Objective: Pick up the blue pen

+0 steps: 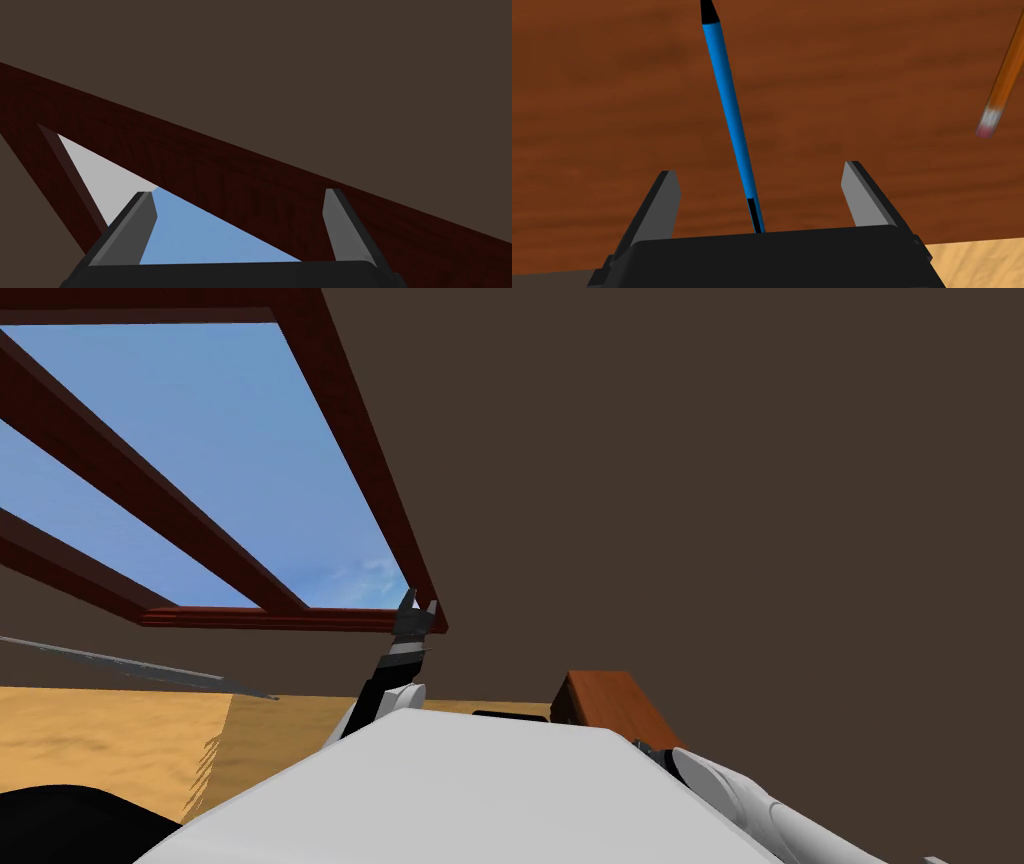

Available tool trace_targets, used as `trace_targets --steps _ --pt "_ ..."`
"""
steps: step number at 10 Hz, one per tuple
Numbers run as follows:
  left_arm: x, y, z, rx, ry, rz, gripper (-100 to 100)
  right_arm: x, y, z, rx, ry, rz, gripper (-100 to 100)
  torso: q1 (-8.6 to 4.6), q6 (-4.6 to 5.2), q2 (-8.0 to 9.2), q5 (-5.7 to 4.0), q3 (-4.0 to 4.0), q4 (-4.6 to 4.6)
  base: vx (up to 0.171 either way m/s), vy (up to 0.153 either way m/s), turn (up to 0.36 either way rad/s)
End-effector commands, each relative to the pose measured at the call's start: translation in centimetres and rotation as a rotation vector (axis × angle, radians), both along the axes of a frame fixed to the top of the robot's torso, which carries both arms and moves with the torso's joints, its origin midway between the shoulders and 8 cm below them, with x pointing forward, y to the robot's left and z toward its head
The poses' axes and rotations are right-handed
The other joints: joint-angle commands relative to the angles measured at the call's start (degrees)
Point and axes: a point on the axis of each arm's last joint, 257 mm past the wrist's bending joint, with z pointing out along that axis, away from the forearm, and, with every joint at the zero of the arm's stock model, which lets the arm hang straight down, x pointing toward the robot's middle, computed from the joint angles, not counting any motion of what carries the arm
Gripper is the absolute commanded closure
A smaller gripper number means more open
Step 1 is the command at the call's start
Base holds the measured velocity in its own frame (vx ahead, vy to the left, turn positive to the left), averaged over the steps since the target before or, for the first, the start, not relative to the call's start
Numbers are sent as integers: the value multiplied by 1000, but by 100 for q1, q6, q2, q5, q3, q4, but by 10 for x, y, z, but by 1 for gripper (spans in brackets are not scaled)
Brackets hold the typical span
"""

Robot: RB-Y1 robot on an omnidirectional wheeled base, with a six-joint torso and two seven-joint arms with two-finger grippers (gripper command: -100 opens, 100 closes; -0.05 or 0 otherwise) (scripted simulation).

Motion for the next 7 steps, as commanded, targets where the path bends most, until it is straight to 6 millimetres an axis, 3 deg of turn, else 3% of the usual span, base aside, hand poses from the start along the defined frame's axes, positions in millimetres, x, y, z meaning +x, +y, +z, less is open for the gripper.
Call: trace_targets --steps 1,2,3,4,5,7 --pt "0 0 0 0 0 0 0 -9 -23 4 -53 25 41 -100 0 0 0 0 0 0 22 -43 171" --pt "0 0 0 0 -1 -1 0 -12 -33 6 -75 36 58 -100 10 -4 10 3 6 2 21 -35 104" --pt "0 0 0 0 -1 -1 0 -6 -23 3 -59 26 41 -100 18 -3 14 4 8 3 10 -15 17" --pt "0 0 0 0 -1 -1 0 -7 -25 3 -62 28 45 0 26 -1 20 5 11 4 0 0 0" --pt "0 0 0 0 -1 -1 0 -16 -17 -8 -55 30 34 -100 31 -1 24 7 14 5 17 -38 76" --pt "0 0 0 0 0 -1 0 -26 -8 -19 -50 31 24 -100 7 -1 12 1 7 2 45 -81 55"
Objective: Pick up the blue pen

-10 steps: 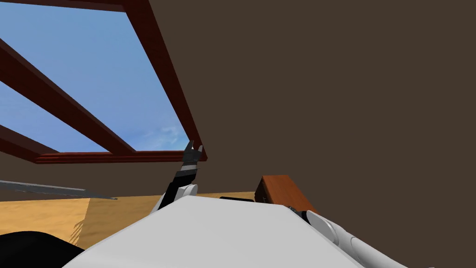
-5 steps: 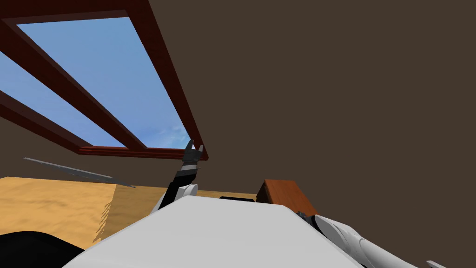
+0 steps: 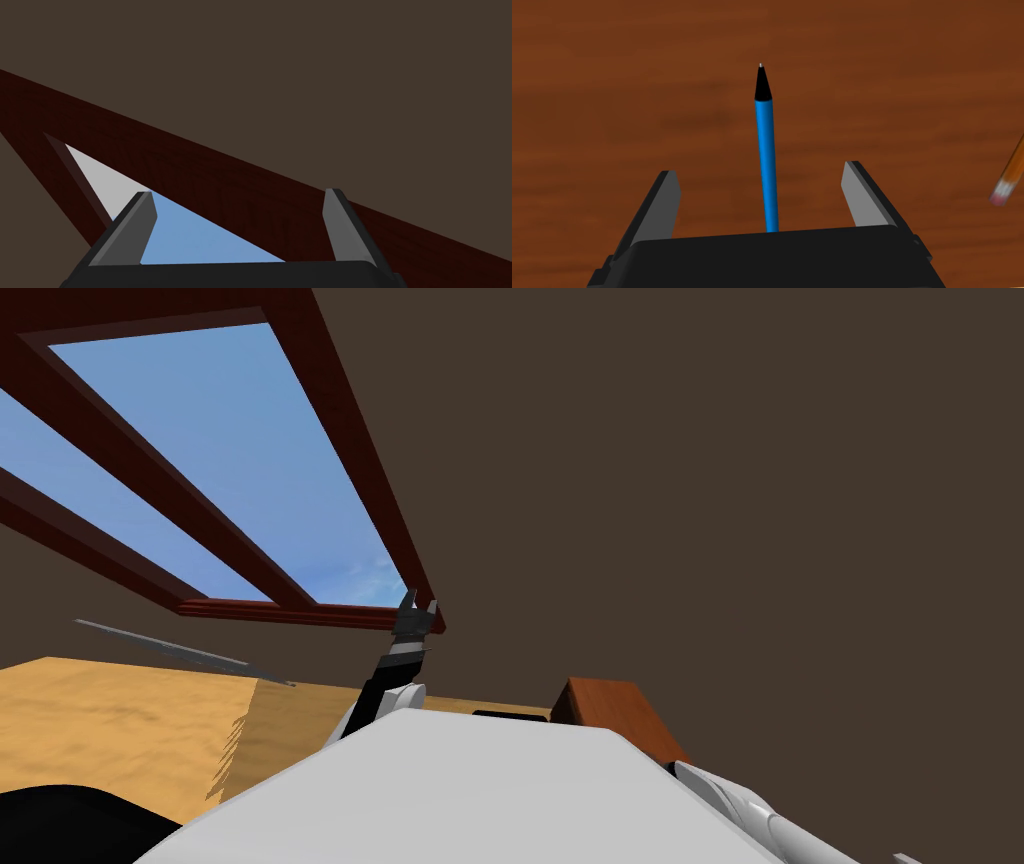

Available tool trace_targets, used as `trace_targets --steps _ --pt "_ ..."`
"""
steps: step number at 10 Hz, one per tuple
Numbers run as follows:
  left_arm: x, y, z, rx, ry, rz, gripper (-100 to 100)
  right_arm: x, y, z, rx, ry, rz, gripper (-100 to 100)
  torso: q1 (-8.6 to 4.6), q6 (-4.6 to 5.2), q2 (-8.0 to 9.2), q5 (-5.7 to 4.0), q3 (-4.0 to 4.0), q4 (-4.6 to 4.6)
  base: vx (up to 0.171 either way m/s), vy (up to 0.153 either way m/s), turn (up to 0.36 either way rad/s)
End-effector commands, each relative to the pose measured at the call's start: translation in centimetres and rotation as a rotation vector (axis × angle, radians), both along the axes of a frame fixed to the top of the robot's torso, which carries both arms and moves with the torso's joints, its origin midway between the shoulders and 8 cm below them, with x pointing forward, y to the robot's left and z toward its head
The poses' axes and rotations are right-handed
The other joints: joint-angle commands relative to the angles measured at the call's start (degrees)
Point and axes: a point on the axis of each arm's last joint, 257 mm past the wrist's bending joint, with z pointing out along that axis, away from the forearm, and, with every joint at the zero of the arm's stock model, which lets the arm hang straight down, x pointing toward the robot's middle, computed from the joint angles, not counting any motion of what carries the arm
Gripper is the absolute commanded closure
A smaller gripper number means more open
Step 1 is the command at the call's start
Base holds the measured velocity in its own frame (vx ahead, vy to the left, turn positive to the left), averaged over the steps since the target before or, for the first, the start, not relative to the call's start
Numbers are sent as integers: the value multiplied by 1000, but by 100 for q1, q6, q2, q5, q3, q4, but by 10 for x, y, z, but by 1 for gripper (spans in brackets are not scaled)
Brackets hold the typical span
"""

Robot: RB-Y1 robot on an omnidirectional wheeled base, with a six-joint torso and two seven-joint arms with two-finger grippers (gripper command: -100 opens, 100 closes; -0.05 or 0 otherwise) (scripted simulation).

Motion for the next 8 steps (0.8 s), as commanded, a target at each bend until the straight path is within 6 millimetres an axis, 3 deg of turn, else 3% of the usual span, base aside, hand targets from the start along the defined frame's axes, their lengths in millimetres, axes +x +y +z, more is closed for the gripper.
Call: trace_targets --steps 1,4,5,8 --pt "0 0 0 0 0 0 0 -8 8 -9 5 1 -9 -100 0 0 0 0 0 0 20 -76 45" --pt "0 0 0 0 0 0 0 -7 9 -8 8 1 -13 -100 -44 0 7 -34 3 -1 2 -14 6" --pt "0 0 0 0 0 0 0 -7 9 -9 8 1 -10 100 -50 0 7 -35 3 -1 0 0 0" --pt "0 0 0 0 0 0 0 -7 9 -9 8 1 -9 100 -53 3 7 -36 2 -1 0 0 0"
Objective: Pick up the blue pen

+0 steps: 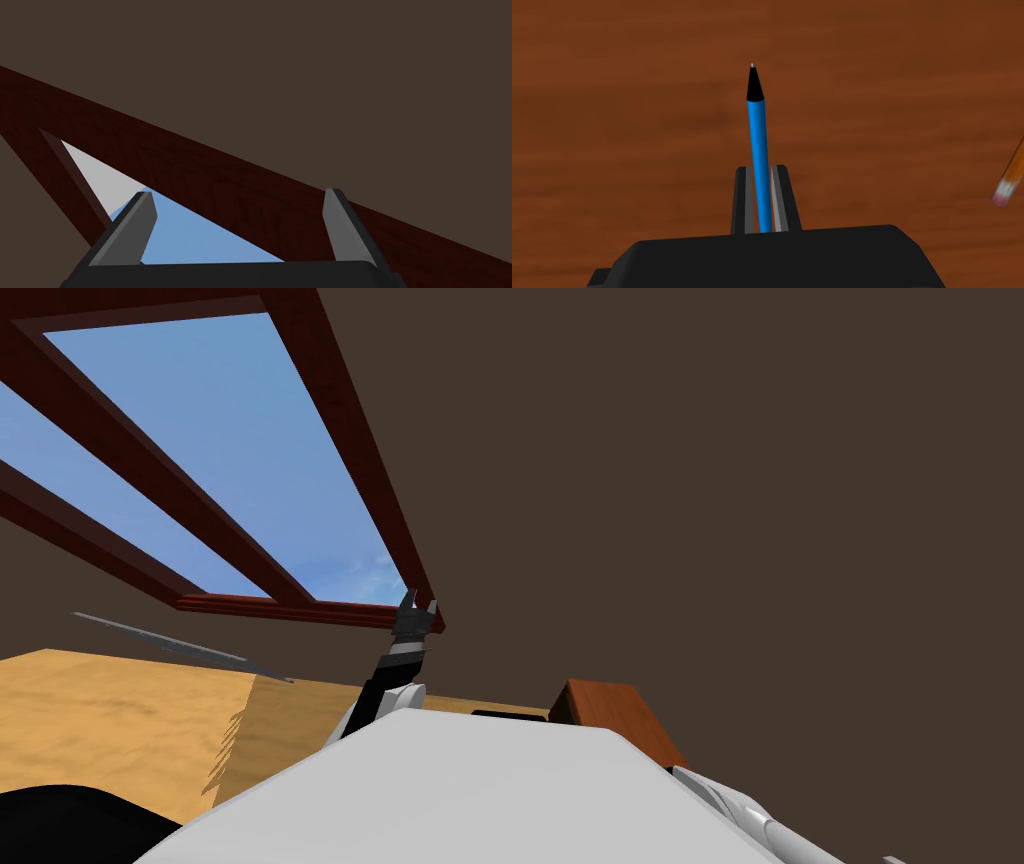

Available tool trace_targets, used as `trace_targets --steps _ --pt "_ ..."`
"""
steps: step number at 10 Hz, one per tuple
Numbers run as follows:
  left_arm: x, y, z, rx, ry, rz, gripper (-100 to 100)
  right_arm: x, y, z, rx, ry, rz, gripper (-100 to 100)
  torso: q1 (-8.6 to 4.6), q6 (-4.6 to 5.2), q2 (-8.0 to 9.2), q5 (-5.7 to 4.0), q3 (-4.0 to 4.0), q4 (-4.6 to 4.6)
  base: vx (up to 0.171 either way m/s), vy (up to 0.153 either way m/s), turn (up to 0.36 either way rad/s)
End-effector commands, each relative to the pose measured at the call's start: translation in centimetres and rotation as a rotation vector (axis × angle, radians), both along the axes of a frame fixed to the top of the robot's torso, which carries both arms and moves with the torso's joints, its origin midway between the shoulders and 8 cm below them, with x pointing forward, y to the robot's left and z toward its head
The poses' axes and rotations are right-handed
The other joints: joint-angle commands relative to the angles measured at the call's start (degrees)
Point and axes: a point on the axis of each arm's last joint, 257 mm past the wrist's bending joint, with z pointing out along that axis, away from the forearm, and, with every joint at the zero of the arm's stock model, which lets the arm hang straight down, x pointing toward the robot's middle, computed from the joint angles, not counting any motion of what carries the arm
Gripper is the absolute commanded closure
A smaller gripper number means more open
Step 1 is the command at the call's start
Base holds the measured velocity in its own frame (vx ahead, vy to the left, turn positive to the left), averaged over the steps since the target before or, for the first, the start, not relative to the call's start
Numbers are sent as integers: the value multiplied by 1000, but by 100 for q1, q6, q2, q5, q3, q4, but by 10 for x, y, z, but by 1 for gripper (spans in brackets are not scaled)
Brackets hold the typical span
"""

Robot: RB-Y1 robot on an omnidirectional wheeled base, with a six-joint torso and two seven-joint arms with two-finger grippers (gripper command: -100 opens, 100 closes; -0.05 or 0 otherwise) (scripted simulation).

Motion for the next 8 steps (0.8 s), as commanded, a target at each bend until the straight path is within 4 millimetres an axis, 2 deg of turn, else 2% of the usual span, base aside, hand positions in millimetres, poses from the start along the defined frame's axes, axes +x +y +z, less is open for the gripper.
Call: trace_targets --steps 1,2,3,6,7,8 --pt "0 0 0 0 0 0 0 0 0 0 0 0 0 100 0 0 0 0 0 0 0 0 0" --pt "0 0 0 0 0 0 0 0 0 0 0 0 0 0 0 1 0 0 0 0 0 0 0" --pt "0 0 0 0 0 0 0 9 -10 10 -8 -2 10 100 0 1 0 0 0 0 -16 38 -71" --pt "0 0 0 0 0 0 0 24 -24 29 -19 -4 28 100 33 3 13 9 8 3 -33 74 -59" --pt "0 0 0 0 0 0 0 21 -20 26 -17 -5 29 100 32 3 14 10 8 3 -14 22 -34" --pt "0 -1 0 -1 0 -3 0 22 -20 27 -17 -5 25 0 29 -8 11 6 7 2 0 0 0"
